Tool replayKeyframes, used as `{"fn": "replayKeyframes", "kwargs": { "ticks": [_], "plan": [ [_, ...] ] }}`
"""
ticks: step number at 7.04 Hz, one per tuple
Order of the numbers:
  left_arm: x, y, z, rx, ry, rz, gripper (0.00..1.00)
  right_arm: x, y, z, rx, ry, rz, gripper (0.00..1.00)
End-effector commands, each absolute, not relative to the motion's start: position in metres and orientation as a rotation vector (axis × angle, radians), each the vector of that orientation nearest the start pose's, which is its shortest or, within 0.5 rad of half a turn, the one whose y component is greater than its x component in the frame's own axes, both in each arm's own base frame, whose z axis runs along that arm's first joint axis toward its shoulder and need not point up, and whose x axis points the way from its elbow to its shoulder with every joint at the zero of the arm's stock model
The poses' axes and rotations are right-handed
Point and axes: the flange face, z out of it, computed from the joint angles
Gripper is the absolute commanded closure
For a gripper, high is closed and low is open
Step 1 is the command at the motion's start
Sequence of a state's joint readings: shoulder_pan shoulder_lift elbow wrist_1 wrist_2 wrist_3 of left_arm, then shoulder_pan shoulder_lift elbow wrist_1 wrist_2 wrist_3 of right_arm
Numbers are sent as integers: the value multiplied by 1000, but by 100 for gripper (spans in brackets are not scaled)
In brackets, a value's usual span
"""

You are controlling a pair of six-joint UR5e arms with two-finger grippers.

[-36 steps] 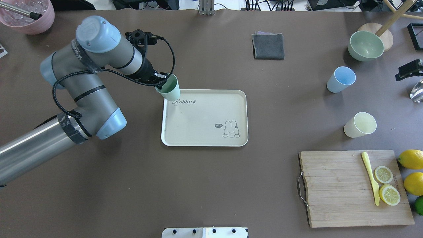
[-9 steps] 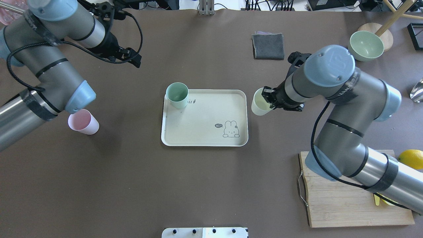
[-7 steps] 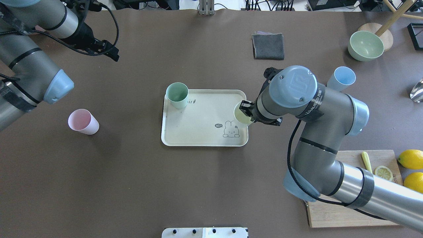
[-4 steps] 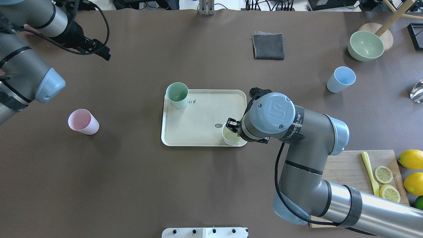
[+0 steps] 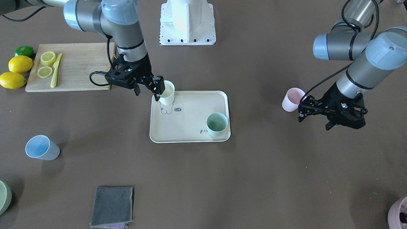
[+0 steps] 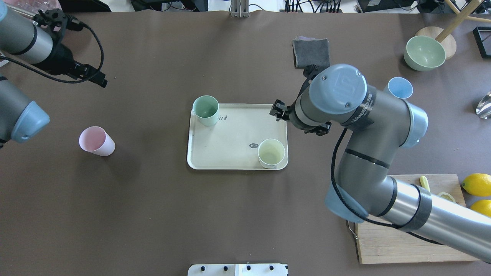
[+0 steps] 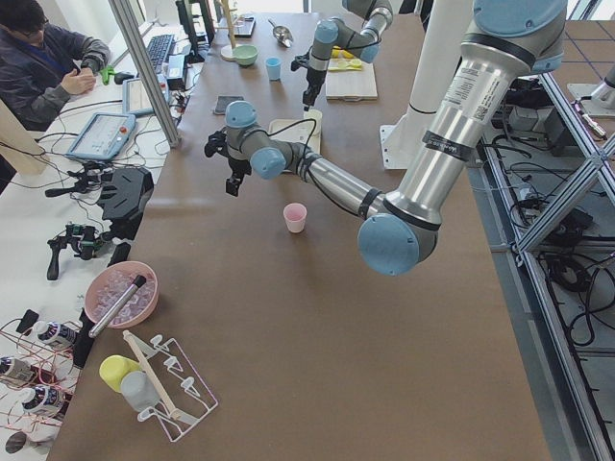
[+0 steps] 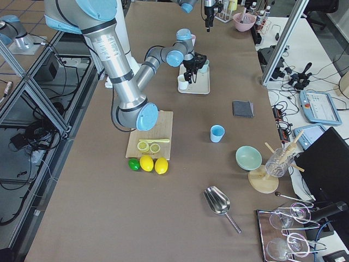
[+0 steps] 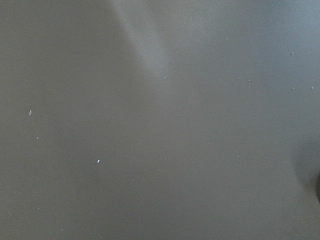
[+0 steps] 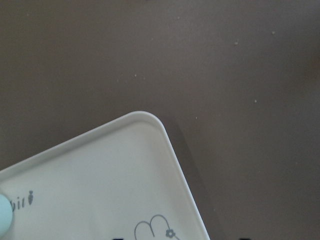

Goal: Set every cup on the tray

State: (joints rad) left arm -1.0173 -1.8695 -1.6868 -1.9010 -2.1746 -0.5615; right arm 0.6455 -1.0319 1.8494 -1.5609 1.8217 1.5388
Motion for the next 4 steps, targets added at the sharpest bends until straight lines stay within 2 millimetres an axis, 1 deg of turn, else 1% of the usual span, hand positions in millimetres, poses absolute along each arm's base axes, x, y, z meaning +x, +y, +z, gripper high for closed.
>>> {"fn": "replayKeyframes", "kwargs": {
  "ticks": [1,2,3,4],
  "plan": [
    [249,-503,441,255,857,238,1,-331,-529,269,73,-847,393,0],
    [259,-481,449,226,857,266,1,-283,-550,292,85,-834,368,0],
    [274,-469,457,198,851,279,1,-243,-560,320,114,-807,309,0],
    [301,-458,459,211,816,262,5,-209,-571,350,131,-773,271,0]
  ]
}}
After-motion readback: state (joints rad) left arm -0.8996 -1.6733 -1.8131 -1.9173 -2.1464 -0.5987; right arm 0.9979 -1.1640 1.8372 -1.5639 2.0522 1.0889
